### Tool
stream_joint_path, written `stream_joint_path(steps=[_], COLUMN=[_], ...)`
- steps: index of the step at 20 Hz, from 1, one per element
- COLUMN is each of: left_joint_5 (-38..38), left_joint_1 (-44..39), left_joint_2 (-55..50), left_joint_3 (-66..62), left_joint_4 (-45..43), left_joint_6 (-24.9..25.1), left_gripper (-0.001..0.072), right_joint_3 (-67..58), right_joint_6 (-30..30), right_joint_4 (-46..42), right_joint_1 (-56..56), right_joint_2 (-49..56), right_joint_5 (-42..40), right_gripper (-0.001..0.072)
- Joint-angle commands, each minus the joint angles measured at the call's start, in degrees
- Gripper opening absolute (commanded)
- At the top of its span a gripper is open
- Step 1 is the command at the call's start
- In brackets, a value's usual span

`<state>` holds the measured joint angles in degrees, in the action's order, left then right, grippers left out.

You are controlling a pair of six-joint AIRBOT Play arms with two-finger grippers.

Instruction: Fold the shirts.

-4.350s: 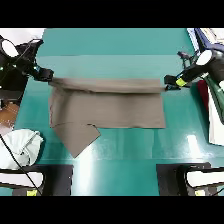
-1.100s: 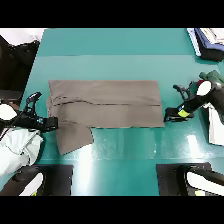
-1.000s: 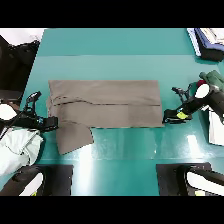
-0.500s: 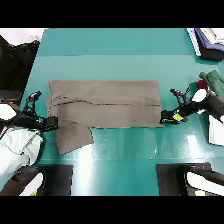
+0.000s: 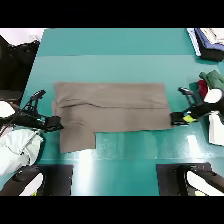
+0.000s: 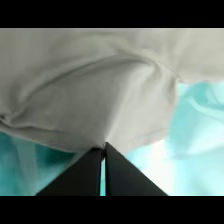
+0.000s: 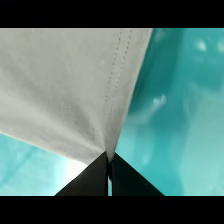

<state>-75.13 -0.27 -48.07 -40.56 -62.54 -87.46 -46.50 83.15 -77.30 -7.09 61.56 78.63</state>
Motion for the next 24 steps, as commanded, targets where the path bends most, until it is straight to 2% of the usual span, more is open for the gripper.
stream_joint_path(steps=[1, 4, 9, 13, 18, 21, 24], left_joint_5=[-1.79, 0.50, 11.28, 24.37, 35.39, 38.01, 45.90], left_joint_1=[-8.13, -13.29, -13.27, -13.27, -13.27, -13.27, -13.25], left_joint_2=[0.04, 0.04, 0.04, -0.02, -1.88, -7.32, -12.74], left_joint_3=[-3.69, -7.04, -9.79, -9.90, -9.86, -9.88, -9.88], left_joint_4=[3.89, 3.85, 1.66, -6.08, -14.53, -15.04, -15.02], left_joint_6=[0.35, -1.03, -1.14, -5.79, -9.99, -11.32, -11.80], left_gripper=[0.0031, 0.0031, 0.0031, 0.0031, 0.0031, 0.0031, 0.0031], right_joint_3=[0.00, 0.00, -0.17, -5.42, -15.74, -18.58, -20.61], right_joint_6=[-0.59, -1.20, -1.20, 0.13, 1.90, 1.90, 1.92], right_joint_4=[-3.65, -3.26, 2.97, 4.24, 4.26, 4.24, 4.26], right_joint_1=[-8.72, -14.05, -11.41, -7.82, -7.52, -6.38, -4.94], right_joint_2=[-7.78, -12.52, -11.43, -7.13, 2.25, 8.41, 13.22], right_joint_5=[6.56, 6.47, 2.73, -2.73, -6.29, -8.74, -13.27], right_gripper=[0.0012, 0.0011, 0.0012, 0.0012, 0.0012, 0.0012, 0.0013])
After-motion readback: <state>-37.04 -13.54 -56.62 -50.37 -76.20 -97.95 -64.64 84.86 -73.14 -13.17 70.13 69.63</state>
